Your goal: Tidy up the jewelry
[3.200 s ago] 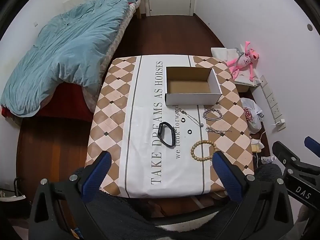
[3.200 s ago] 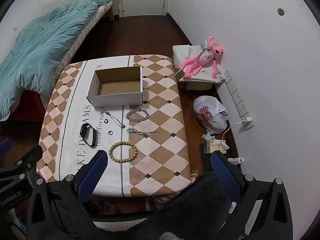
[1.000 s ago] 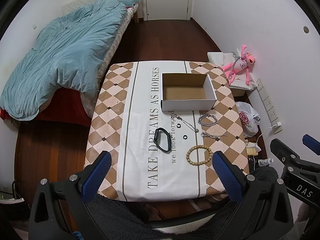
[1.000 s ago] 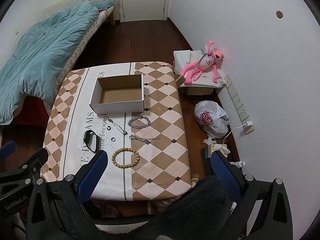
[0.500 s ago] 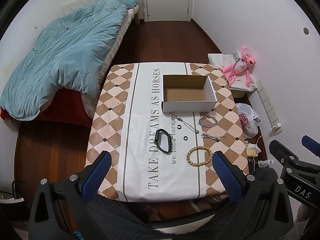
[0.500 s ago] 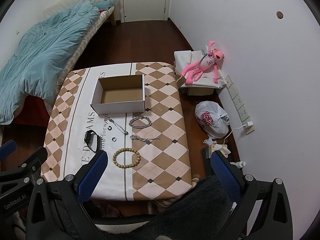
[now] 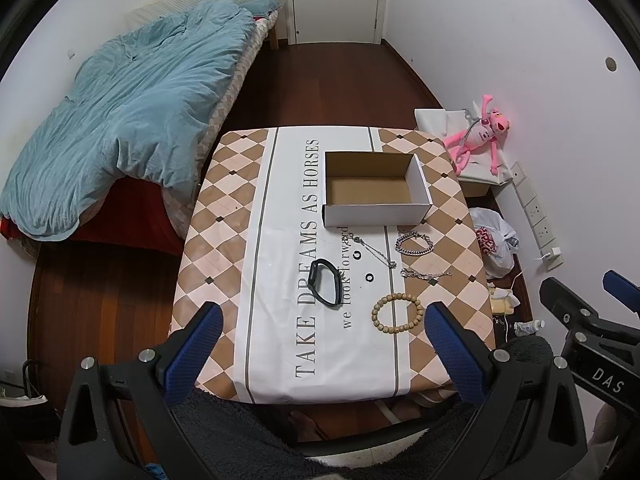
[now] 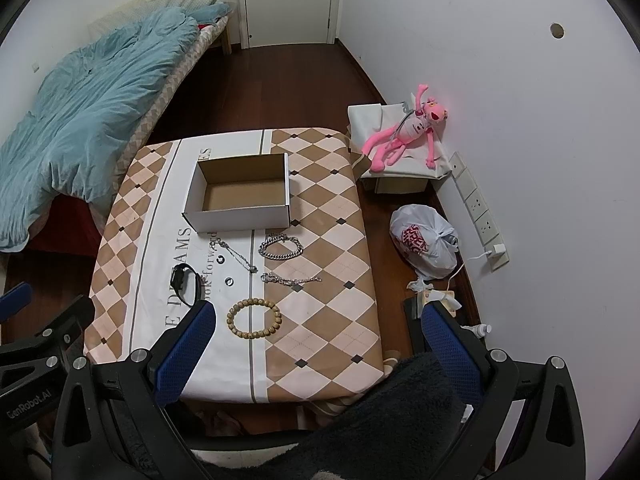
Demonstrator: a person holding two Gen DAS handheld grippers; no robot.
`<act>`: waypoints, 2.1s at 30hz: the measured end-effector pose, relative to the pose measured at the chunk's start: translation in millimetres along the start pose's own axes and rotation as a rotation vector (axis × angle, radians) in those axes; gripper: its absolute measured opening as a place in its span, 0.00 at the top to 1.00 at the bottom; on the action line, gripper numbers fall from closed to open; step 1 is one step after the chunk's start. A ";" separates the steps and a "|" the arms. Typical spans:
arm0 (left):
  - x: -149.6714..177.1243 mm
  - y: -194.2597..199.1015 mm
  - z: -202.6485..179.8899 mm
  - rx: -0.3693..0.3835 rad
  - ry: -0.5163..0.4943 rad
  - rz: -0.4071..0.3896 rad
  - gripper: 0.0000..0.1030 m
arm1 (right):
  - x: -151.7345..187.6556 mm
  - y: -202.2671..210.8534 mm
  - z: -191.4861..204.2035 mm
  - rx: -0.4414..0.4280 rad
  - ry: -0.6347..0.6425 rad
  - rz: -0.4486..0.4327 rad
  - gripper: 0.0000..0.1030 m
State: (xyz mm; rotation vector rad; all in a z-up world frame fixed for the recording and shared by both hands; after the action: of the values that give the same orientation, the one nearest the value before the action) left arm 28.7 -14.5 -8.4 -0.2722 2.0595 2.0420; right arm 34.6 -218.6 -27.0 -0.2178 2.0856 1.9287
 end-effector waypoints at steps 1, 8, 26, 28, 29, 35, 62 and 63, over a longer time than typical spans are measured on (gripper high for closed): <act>-2.0 -0.6 0.4 -0.002 0.000 0.002 0.00 | 1.5 1.6 -5.3 -0.002 -0.003 -0.001 0.00; -16.2 -35.6 16.5 -0.061 0.025 0.010 0.00 | -9.6 -52.2 -8.2 0.009 -0.030 0.082 0.00; -24.4 -197.1 34.8 -0.087 0.022 0.270 0.01 | 25.7 -239.8 30.6 -0.074 -0.033 0.415 0.16; -24.9 -206.1 35.7 -0.066 0.028 0.282 0.03 | 29.1 -250.8 34.6 -0.077 -0.034 0.434 0.21; -25.3 -211.0 36.2 -0.055 0.034 0.293 0.08 | 30.1 -255.1 36.7 -0.077 -0.031 0.438 0.25; -24.4 -241.1 35.2 0.007 0.059 0.361 0.43 | 35.0 -276.1 47.9 -0.068 -0.017 0.468 0.42; 32.5 -264.9 23.2 0.006 -0.083 0.331 0.90 | 58.2 -276.3 37.1 -0.062 0.021 0.472 0.90; 32.0 -265.7 24.0 0.005 -0.082 0.330 0.90 | 58.7 -275.7 37.1 -0.057 0.023 0.469 0.89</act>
State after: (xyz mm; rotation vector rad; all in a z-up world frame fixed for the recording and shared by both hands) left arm 75.7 7.0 -272.0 0.1621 2.1768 2.1842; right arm 67.2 -202.0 -308.9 0.2649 2.2474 2.2490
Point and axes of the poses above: each gripper's, at about its wrist camera, not at the fingertips, and y roughly against the way its jaws point, z to its left, x to its underside, the point moved 4 cm from there along -y, roughly the way its jaws point, and after that the axes turned 10 degrees about z, right-handed, at the moved point
